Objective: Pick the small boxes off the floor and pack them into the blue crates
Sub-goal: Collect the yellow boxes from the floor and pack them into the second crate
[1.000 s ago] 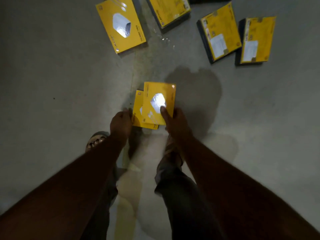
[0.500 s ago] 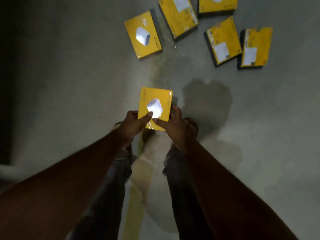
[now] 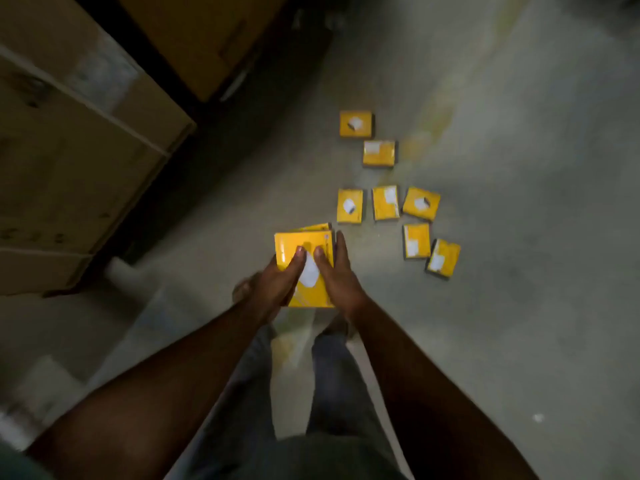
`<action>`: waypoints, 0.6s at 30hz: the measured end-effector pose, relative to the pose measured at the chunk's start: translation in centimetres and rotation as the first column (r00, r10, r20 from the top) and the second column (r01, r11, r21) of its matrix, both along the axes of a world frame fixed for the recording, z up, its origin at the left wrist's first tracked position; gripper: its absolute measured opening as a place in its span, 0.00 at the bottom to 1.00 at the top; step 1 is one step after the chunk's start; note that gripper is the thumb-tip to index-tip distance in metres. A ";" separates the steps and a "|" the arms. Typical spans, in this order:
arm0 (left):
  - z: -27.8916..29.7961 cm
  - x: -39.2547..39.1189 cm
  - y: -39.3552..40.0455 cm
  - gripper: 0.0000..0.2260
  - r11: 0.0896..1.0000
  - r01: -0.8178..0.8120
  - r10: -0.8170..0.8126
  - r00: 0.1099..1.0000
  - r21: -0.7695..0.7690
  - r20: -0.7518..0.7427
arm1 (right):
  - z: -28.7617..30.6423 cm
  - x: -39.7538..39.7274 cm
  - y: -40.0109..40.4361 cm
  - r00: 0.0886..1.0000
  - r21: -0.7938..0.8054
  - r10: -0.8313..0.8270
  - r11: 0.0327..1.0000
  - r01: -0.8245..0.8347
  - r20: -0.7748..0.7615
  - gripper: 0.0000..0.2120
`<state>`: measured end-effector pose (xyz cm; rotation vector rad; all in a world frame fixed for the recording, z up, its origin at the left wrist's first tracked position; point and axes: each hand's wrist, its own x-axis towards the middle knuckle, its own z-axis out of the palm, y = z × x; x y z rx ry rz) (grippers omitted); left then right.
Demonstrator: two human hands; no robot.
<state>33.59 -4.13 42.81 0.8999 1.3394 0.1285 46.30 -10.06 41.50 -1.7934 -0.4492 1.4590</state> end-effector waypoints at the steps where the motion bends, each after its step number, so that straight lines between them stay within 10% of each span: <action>1: 2.5 -0.4 -0.1 0.20 0.999 -0.053 0.053 0.998 0.013 0.038 | 2.4 -0.4 0.2 0.995 0.050 0.056 0.997 -0.060 0.085 0.33; 13: 15.8 -14.9 -6.5 0.22 0.885 -0.408 0.390 0.913 0.224 0.121 | 17.7 -13.6 -2.6 0.772 0.183 0.413 0.815 -0.550 0.483 0.42; 18: 17.3 -25.8 -12.3 0.19 0.798 -0.552 0.536 0.834 0.245 0.132 | 20.0 -23.1 -6.4 0.702 0.170 0.610 0.698 -0.696 0.367 0.49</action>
